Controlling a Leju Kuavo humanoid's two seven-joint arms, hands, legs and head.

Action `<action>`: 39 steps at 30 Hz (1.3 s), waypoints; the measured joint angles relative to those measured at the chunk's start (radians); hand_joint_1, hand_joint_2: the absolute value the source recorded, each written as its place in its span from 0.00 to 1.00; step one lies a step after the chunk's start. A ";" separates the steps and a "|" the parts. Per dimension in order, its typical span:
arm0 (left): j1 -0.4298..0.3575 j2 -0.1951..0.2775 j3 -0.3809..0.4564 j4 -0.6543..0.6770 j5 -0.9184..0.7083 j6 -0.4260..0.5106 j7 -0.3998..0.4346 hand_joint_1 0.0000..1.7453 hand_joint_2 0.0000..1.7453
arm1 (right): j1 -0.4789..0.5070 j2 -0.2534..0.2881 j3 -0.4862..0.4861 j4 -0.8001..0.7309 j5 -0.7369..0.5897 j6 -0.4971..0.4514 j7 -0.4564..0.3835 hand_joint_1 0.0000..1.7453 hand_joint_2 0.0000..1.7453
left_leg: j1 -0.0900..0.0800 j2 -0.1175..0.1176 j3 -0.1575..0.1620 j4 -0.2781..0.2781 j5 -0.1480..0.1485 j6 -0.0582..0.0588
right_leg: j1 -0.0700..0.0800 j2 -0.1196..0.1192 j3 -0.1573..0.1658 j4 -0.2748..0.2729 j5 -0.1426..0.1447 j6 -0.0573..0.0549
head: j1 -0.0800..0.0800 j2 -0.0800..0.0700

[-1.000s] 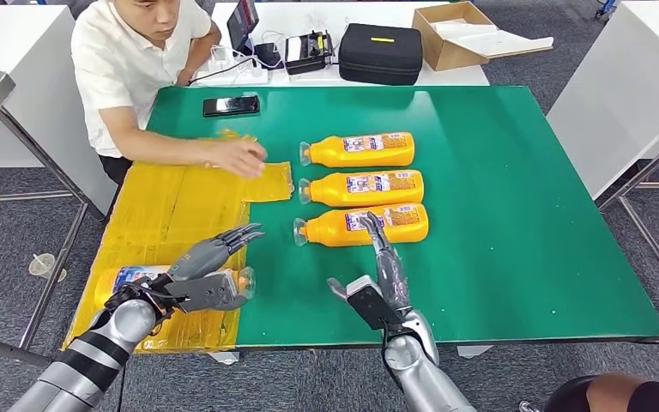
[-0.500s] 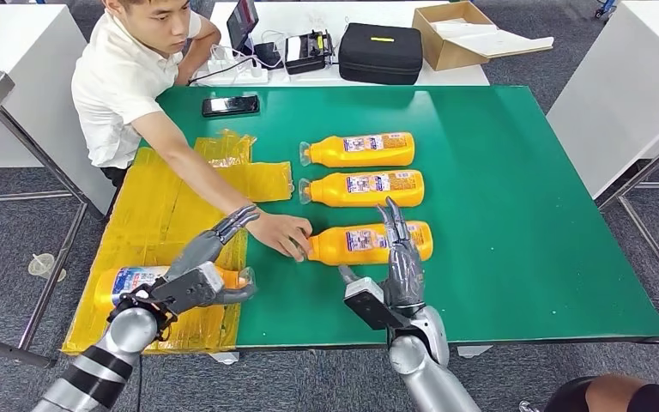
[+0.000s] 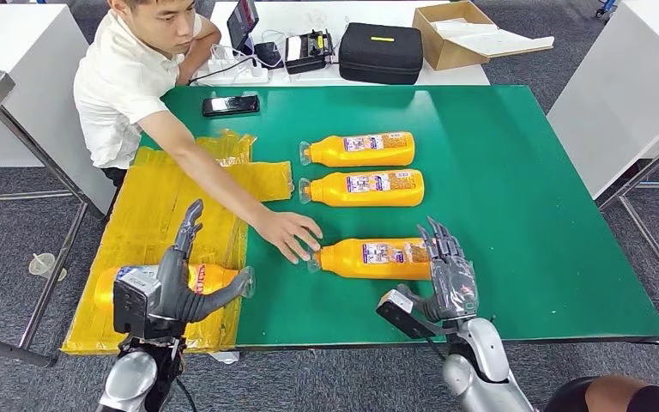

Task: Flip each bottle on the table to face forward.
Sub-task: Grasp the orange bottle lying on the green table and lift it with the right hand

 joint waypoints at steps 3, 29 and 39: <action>0.005 -0.008 0.007 -0.005 -0.002 0.005 0.006 0.00 1.00 | 0.007 -0.010 0.000 -0.006 -0.023 0.068 0.019 0.00 1.00 | 0.000 0.000 0.000 0.000 0.000 0.000 | 0.000 0.000 0.000 0.000 0.000 0.000 | 0.000 0.000; -0.013 -0.042 0.016 0.024 0.009 -0.023 0.029 0.00 1.00 | -0.129 -0.069 0.035 0.123 0.120 0.119 0.139 0.00 1.00 | 0.000 0.000 0.000 0.000 0.000 0.000 | 0.000 0.000 0.000 0.000 0.000 0.001 | 0.000 0.000; -0.017 -0.044 0.015 0.034 0.039 -0.039 0.029 0.00 1.00 | -0.167 -0.068 0.060 0.168 0.139 0.116 0.149 0.00 1.00 | 0.000 0.000 -0.001 0.000 0.000 0.000 | 0.000 0.000 0.000 0.000 0.000 0.001 | 0.000 0.000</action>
